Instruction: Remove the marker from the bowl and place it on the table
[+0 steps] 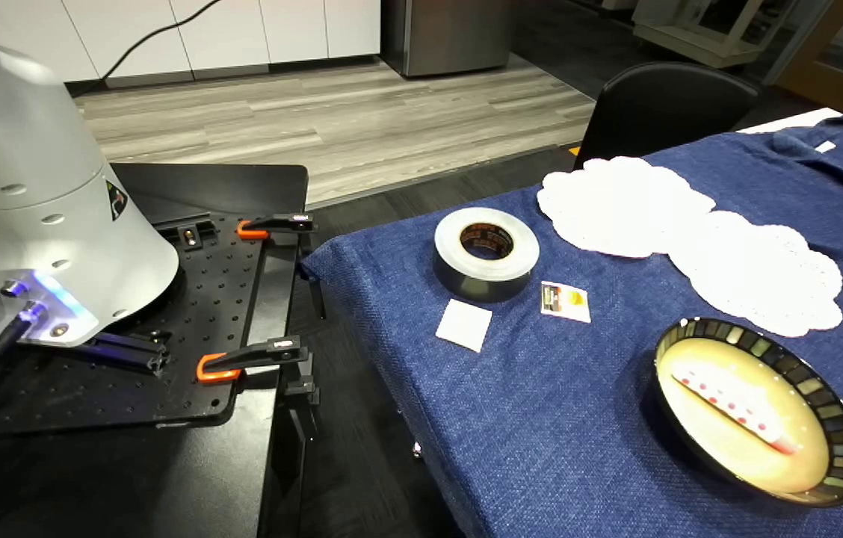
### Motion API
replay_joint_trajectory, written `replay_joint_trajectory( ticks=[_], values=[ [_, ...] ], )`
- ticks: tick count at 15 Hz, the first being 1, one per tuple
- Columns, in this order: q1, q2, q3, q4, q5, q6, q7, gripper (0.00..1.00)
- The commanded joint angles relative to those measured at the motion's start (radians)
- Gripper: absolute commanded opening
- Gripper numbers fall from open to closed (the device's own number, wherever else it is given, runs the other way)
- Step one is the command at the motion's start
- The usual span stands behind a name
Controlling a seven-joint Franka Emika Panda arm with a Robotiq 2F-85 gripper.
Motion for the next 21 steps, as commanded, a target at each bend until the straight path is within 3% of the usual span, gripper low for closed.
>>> replay_joint_trajectory(
  ticks=[1, 9, 15, 16, 21],
  values=[
    [-0.041, 0.122, -0.010, 0.088, -0.078, 0.050, 0.146, 1.00],
    [-0.028, 0.344, -0.133, 0.210, -0.187, 0.071, 0.337, 1.00],
    [-0.002, 0.483, -0.240, 0.255, -0.164, 0.116, 0.323, 1.00],
    [0.011, 0.437, -0.246, 0.223, -0.164, 0.096, 0.304, 1.00],
    [0.026, 0.453, -0.263, 0.225, -0.163, 0.100, 0.304, 1.00]
  ],
)
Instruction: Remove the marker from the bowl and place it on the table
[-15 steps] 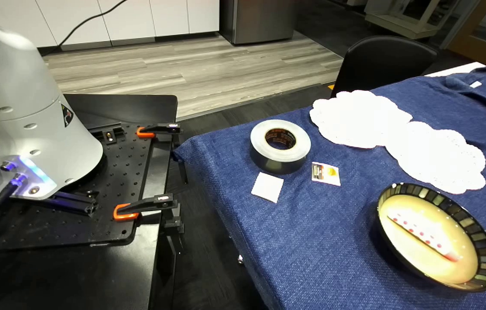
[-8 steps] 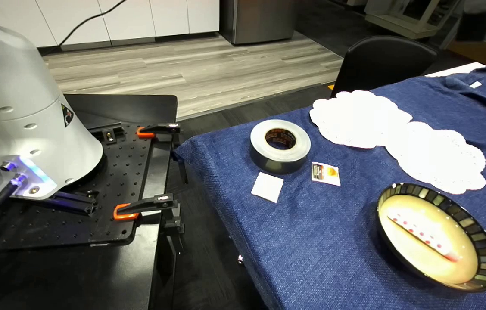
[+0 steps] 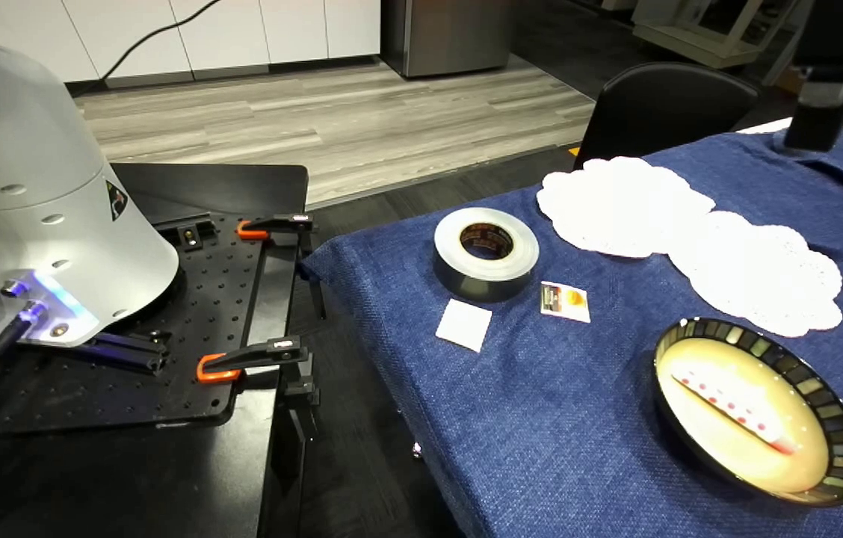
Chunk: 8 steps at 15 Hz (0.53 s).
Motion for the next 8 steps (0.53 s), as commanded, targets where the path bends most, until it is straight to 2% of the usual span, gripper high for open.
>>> replay_joint_trajectory(
  ticks=[1, 8],
  values=[
    [0.031, -0.001, -0.031, 0.002, 0.003, -0.002, -0.004, 1.00],
    [0.044, 0.175, -0.070, 0.141, 0.045, -0.002, 0.006, 1.00]
  ],
)
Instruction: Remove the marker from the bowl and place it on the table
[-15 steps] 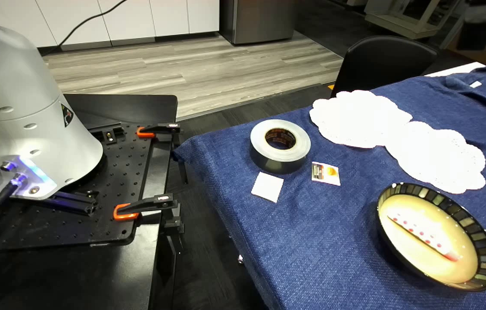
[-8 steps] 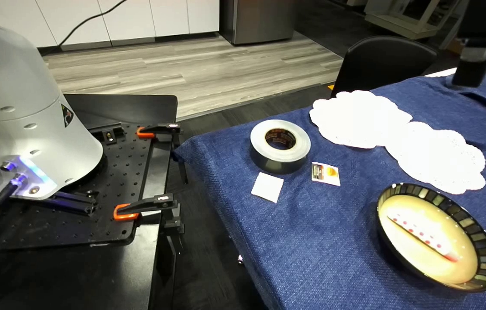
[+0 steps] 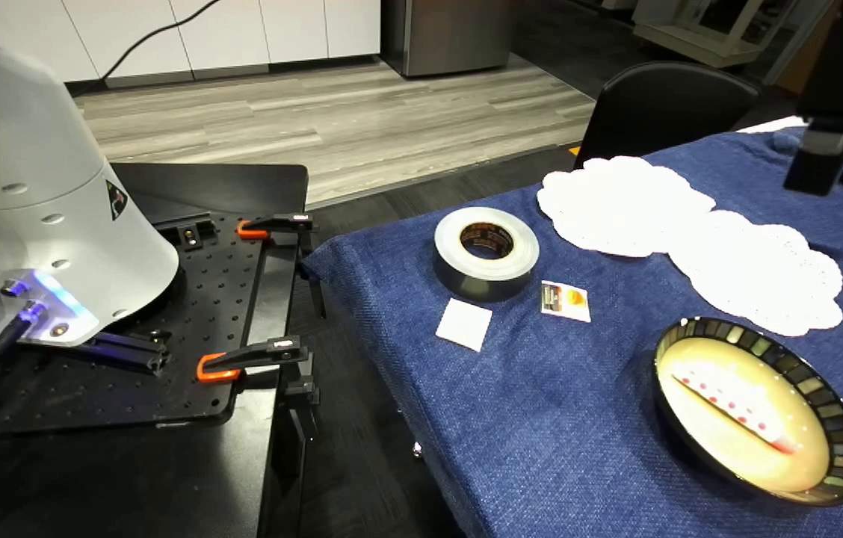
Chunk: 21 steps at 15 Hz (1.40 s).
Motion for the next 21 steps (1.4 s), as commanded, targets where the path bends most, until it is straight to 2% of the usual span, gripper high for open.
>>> replay_joint_trajectory(
  ticks=[1, 8, 15, 21],
  values=[
    [0.026, 0.124, -0.036, 0.116, 0.057, 0.002, -0.005, 1.00],
    [0.042, 0.309, -0.077, 0.240, 0.164, 0.117, -0.034, 1.00],
    [0.024, 0.440, -0.101, 0.329, 0.252, 0.111, -0.152, 1.00],
    [0.029, 0.558, -0.130, 0.413, 0.270, 0.109, -0.197, 1.00]
  ],
)
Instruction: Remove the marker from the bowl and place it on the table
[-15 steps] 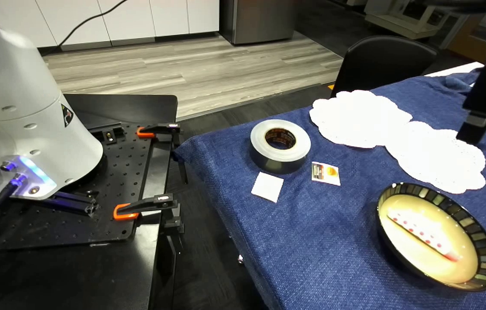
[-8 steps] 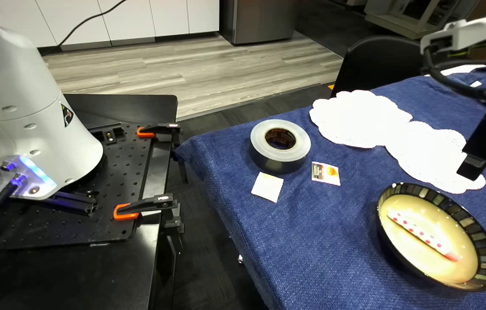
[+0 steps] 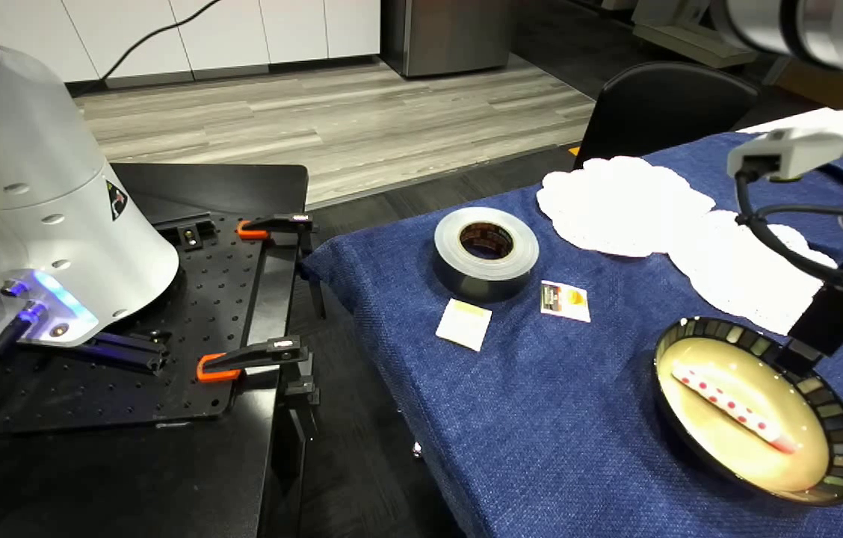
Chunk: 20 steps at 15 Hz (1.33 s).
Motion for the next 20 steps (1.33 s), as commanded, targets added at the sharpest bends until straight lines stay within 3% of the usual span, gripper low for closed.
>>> replay_joint_trajectory(
  ticks=[1, 12, 15, 16, 18, 20],
  values=[
    [0.007, 0.079, -0.020, 0.079, 0.038, -0.009, -0.050, 1.00],
    [0.000, 0.227, -0.022, 0.198, 0.091, -0.036, -0.113, 1.00],
    [0.002, 0.249, -0.027, 0.212, 0.097, -0.040, -0.121, 0.87],
    [0.002, 0.254, -0.027, 0.215, 0.099, -0.041, -0.121, 0.75],
    [0.002, 0.263, -0.030, 0.219, 0.099, -0.046, -0.120, 0.69],
    [0.003, 0.271, -0.033, 0.223, 0.098, -0.050, -0.119, 0.71]
  ],
)
